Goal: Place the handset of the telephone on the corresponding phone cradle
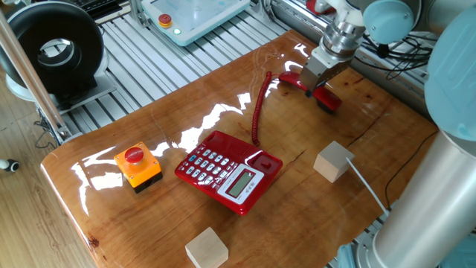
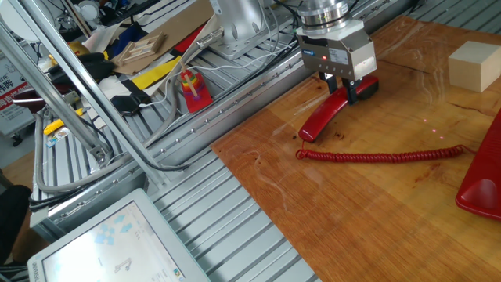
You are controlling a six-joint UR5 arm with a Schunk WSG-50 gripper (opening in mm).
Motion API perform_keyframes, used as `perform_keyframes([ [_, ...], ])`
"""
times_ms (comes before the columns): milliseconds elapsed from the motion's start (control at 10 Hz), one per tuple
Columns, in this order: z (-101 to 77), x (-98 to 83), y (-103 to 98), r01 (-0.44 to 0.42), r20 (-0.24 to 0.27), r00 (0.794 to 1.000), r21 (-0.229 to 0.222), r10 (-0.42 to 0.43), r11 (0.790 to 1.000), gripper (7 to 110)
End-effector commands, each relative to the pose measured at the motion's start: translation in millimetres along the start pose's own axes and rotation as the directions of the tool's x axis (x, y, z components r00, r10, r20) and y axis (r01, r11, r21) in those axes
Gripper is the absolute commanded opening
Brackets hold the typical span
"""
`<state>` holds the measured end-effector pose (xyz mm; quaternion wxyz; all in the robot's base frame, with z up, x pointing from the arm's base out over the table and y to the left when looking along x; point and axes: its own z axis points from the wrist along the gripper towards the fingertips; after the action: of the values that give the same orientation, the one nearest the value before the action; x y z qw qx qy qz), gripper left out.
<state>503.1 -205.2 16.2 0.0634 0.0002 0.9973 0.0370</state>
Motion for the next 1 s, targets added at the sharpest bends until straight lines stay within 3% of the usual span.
perform_keyframes([
  [0,-5.1,-4.5,4,-0.019,0.005,1.0,-0.006,0.019,1.0,22],
  [300,-8.7,-6.5,10,-0.018,0.006,1.0,-0.015,0.018,1.0,22],
  [900,-25.0,-21.4,41,-0.035,0.011,0.999,-0.042,0.036,0.999,22],
])
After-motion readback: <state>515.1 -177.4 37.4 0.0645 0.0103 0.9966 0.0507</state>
